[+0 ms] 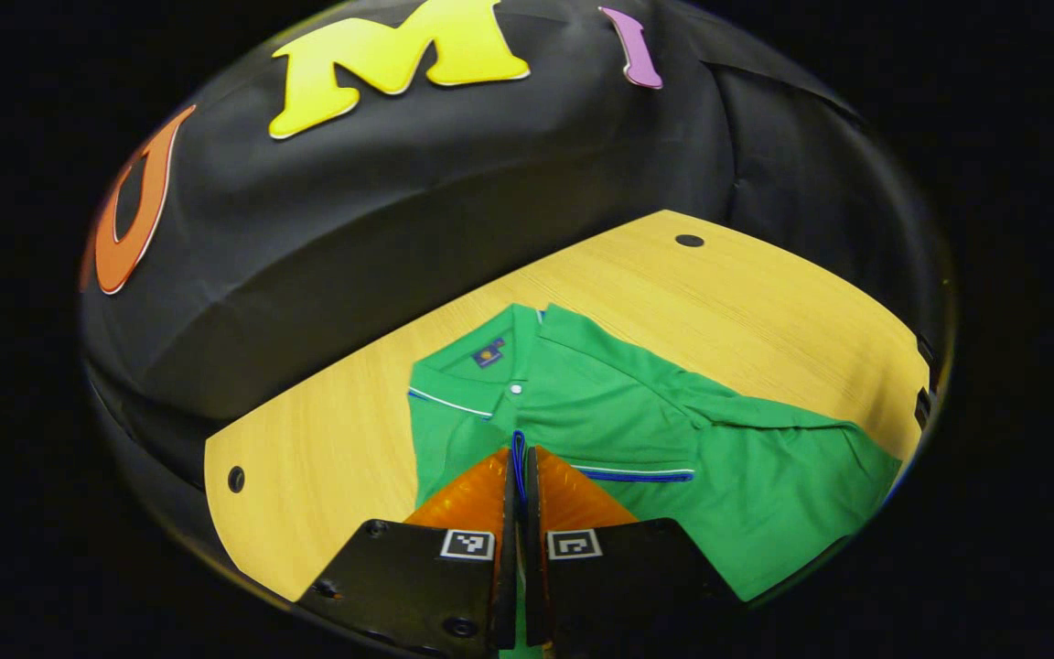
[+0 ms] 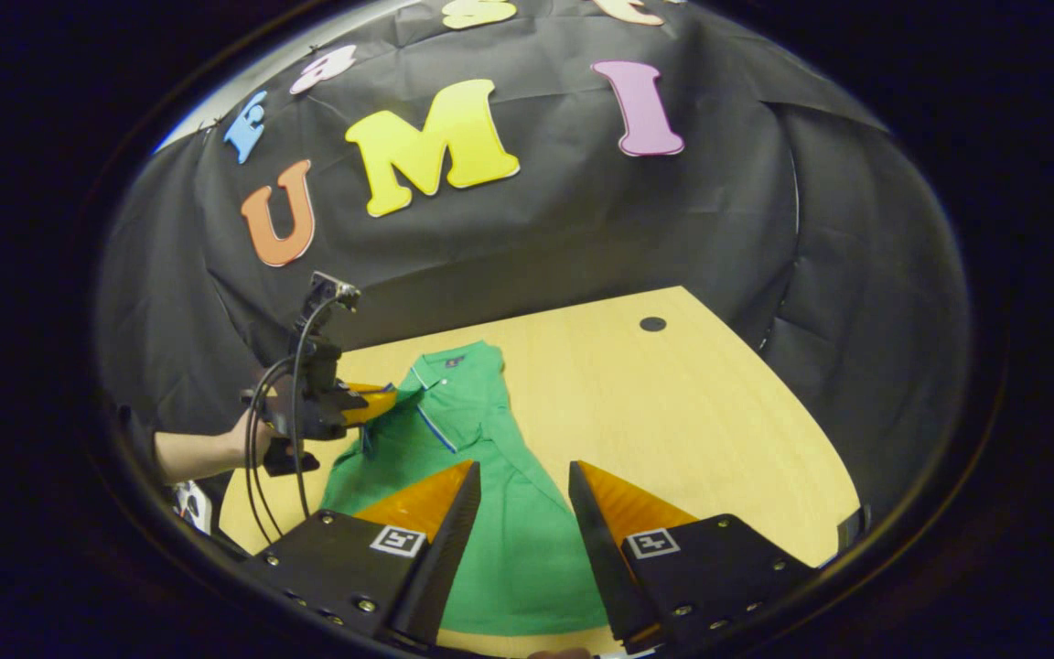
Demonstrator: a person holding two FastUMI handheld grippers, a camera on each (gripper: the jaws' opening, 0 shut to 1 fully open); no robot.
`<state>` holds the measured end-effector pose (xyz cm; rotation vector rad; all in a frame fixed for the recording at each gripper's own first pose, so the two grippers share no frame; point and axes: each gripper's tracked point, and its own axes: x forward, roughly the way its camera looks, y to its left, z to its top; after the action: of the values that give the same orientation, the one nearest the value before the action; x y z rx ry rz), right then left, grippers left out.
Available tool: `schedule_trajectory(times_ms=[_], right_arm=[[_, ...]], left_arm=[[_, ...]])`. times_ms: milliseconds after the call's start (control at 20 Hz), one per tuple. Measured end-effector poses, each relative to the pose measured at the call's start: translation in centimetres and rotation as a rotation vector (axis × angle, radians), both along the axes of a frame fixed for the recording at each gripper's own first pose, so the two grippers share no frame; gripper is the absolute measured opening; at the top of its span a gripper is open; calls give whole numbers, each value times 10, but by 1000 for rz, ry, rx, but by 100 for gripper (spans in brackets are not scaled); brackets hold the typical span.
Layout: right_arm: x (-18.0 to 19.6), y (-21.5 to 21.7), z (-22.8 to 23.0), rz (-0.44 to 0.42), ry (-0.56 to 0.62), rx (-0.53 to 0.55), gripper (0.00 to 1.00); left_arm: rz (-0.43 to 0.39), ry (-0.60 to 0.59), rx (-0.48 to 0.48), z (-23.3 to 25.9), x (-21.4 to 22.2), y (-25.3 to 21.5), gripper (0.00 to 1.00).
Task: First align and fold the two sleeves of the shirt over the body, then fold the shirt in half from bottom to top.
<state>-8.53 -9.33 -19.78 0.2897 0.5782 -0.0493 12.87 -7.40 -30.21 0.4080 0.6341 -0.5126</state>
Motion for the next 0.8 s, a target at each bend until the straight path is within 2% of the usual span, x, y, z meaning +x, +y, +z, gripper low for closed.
schedule_trajectory(times_ms=[250, 400, 550, 700, 800], right_arm=[[-13, -10, -10, 6, 29, -2, 65], [-12, -8, -15, 33, 45, 1, 65], [-6, -8, -14, 59, 42, -7, 65], [5, -2, -18, 115, 38, -32, 66], [13, 4, -29, 168, 63, -67, 65]], left_arm=[[19, 1, 0, -22, -1, -24, 7], [35, 65, -20, -50, -8, -33, 11], [71, 37, -57, -34, -20, -33, 99], [109, 13, -64, -17, -34, -19, 99], [164, 19, -77, -10, -54, 0, 99]])
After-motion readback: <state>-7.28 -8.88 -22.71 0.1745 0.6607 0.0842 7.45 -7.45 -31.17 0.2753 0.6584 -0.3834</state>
